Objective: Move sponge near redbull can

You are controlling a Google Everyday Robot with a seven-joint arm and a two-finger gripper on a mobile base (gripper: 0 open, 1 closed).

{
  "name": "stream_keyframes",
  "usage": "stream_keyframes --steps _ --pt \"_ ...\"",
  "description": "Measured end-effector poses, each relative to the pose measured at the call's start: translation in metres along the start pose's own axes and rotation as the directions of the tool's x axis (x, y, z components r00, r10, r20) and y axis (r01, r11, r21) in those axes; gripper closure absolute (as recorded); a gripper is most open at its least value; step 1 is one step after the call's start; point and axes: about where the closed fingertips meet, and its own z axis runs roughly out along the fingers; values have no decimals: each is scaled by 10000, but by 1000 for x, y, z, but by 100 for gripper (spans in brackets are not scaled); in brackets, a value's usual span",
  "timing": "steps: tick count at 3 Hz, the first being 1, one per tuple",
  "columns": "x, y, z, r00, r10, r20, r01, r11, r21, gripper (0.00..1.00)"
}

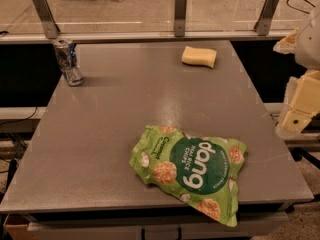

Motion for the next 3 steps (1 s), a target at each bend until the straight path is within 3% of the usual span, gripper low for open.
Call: stream_keyframes --steps 2,3 --pt "-4 -8 4 9996 24 294 -27 10000 91 0" --pt "-23 -45 27 9957 -18 922 -24 9990 457 0"
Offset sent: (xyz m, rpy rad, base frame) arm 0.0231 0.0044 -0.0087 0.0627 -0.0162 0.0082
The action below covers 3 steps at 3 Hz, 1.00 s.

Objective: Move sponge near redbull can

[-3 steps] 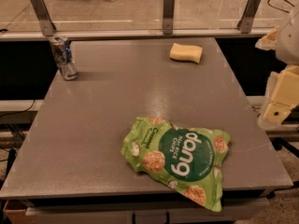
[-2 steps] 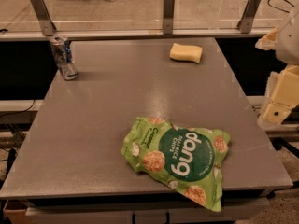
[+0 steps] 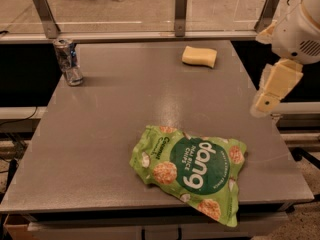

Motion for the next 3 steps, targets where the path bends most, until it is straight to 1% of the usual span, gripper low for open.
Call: stream_keyframes --steps 1,2,3 --pt "-19 -52 32 9969 224 749 -256 9988 418 0" --pt "-41 -110 56 9791 608 1943 -777 9937 804 0" --pt "-41 -109 56 9793 604 1932 -770 9939 793 0"
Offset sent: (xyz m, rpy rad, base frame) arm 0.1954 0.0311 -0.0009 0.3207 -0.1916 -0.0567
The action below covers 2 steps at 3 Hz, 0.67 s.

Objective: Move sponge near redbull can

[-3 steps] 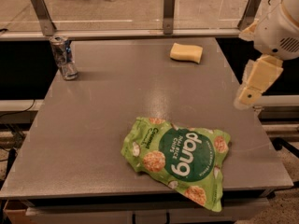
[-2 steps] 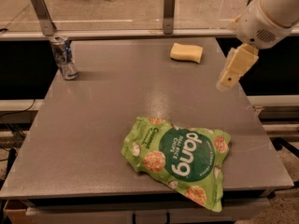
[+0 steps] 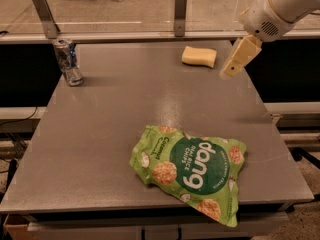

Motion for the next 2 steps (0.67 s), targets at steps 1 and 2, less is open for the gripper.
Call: stream_keyframes --steps 1,2 --pt "-3 -1 2 9991 111 398 -113 9999 49 0" --pt "-16 -13 25 9928 377 1140 -385 9992 46 0"
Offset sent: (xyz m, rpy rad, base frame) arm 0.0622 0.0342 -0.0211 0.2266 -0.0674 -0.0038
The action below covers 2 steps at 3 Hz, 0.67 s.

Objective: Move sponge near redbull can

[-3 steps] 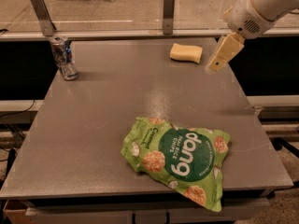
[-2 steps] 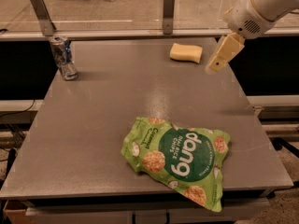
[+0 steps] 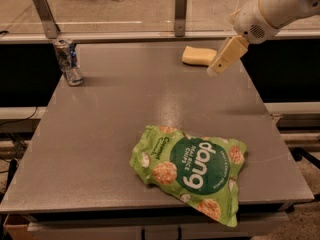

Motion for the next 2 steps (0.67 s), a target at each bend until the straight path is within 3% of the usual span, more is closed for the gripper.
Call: stream_keyframes --steps 1,2 --pt "-7 -19 37 9943 687 810 -691 9976 22 0" --pt "-7 -35 80 9881 1270 870 -1289 9915 169 0"
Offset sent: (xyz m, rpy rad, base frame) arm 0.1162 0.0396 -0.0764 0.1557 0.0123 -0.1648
